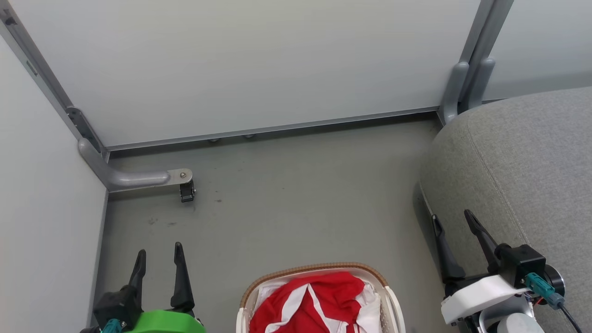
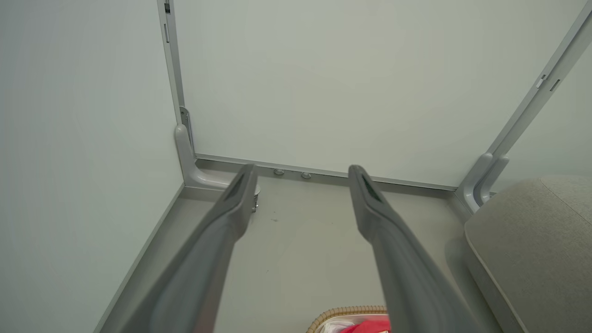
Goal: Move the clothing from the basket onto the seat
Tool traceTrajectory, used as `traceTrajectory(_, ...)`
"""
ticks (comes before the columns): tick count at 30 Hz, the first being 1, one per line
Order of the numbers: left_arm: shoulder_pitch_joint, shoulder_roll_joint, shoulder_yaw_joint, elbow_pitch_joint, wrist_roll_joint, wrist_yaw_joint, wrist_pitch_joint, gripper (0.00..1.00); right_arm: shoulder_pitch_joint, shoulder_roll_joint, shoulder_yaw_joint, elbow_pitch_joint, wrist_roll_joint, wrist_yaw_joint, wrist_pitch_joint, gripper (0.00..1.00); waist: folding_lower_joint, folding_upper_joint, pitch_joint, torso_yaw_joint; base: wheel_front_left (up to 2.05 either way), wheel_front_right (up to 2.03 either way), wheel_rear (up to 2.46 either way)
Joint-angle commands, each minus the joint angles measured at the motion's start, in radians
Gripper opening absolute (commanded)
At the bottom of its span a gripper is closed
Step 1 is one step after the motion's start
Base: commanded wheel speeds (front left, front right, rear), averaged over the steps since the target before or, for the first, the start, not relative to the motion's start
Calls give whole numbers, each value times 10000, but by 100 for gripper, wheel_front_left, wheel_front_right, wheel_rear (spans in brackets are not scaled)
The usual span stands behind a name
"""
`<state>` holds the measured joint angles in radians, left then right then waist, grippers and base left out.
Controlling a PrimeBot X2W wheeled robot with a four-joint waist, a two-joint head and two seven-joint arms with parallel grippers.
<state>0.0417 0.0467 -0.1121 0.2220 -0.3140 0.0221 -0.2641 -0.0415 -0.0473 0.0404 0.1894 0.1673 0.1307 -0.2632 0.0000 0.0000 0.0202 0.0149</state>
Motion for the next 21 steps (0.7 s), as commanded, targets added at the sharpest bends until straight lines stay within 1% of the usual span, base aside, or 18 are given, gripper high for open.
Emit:
traceTrajectory(1,115,66,8,10,-43,-9,-7,100,112,-57,-4,-25,-7,1,-25,100,0,0,2,-5,0,0,0)
traceTrajectory(21,82,66,-22,45,-30,-42,-7,100,102,-57,-12,-87,33,1,-25,100,0,0,47,-13,0,0,0)
